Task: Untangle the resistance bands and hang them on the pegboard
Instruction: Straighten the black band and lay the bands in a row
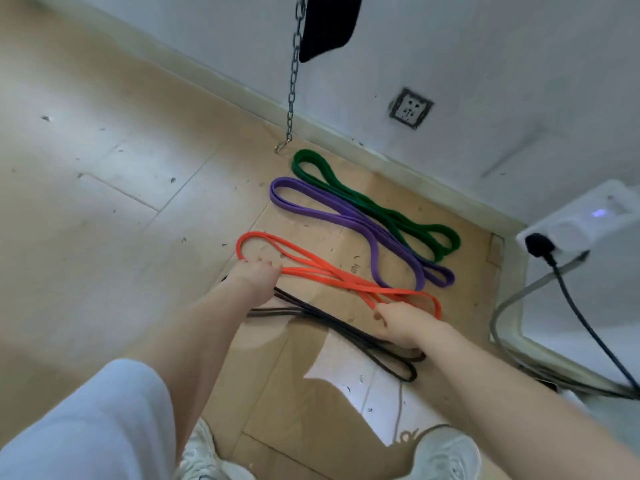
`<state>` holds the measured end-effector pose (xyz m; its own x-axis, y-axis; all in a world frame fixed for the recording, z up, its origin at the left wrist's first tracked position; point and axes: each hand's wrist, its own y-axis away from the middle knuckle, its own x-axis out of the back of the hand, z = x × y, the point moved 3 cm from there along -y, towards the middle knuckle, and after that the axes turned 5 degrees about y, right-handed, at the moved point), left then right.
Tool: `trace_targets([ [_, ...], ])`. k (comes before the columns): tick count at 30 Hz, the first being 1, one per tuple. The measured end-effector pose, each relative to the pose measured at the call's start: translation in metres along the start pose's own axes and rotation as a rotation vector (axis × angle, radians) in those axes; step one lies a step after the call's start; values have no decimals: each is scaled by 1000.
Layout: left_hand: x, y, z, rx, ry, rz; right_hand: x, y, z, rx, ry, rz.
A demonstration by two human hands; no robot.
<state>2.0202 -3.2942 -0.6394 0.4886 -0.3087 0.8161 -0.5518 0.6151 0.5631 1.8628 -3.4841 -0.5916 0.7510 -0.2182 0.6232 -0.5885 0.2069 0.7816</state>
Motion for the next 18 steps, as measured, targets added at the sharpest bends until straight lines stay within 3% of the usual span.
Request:
trace_targets([
  [4, 52, 43, -13, 51, 379, 96, 47, 54, -47, 31, 51, 100],
  [9, 82, 74, -19, 73, 678, 316, 76, 81, -71, 30, 134, 238],
  [13, 89, 65, -18, 68, 864, 433, 99, 47, -66, -41, 123, 452],
  [18, 97, -10, -43, 172, 1021, 452, 143, -65, -55, -64, -100, 603],
])
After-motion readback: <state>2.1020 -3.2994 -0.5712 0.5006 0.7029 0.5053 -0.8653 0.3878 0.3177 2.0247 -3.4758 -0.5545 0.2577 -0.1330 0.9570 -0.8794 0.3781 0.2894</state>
